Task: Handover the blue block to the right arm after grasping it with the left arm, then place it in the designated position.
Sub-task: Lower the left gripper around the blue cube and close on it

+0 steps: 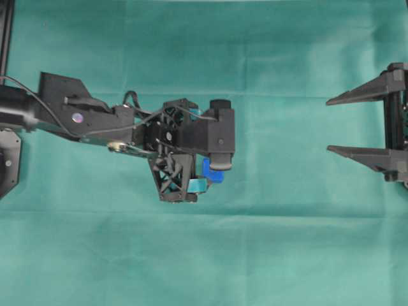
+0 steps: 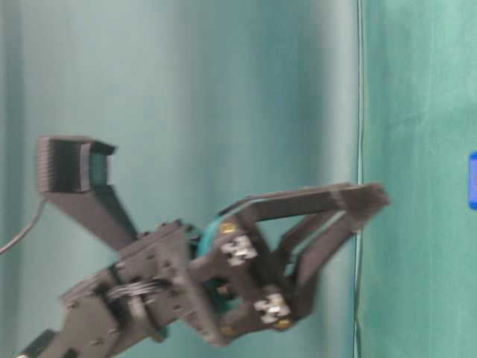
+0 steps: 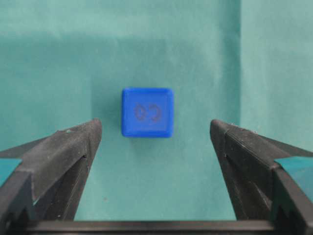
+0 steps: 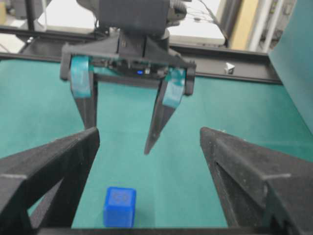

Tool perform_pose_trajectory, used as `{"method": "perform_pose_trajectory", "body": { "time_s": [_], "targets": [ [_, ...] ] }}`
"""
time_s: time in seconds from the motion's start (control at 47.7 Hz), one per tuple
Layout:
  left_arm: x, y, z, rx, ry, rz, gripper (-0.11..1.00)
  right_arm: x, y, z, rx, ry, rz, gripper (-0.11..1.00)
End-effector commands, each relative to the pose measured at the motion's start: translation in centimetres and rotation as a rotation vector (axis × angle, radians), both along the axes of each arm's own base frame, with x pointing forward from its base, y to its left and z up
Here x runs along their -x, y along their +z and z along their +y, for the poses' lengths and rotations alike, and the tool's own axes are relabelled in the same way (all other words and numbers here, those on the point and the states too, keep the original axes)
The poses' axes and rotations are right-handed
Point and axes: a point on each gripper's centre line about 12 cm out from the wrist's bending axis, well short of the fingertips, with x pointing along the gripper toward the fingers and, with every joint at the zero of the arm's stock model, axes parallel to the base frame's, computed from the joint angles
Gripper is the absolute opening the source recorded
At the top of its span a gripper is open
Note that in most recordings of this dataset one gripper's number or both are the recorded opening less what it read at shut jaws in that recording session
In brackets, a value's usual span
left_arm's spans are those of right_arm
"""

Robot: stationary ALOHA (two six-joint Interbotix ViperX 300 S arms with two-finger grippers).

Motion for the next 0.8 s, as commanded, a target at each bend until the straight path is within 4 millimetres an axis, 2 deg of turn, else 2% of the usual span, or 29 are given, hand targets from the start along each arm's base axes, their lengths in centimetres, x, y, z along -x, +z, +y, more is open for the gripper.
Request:
{"method": "perform_pose_trajectory", "body": {
  "time_s": [0.0,0.21,0.482,0.776],
  "targets": [
    [-0.4,0.1,-0.3,0.002,-0.005,-0.026,0.99,-0.3,0.9,0.0,-0.003,-0.002,-0.022,0.95],
    [-0.8,-2.5,-0.2,0.001,-0.003,-0.014,0.99,-0.4,0.7,0.0,-0.001,-0.002,-0.014,0.95],
    [-1.1,-4.6,-0.2,0.002,-0.004,-0.024,0.99,-0.4,0.6,-0.1,0.000,-0.005,-0.011,0.95],
    [-1.9,-8.2,-0.1,0.001,-0.001,0.009,0.99,-0.5,0.5,-0.1,0.002,-0.004,-0.006,0.95]
  ]
}}
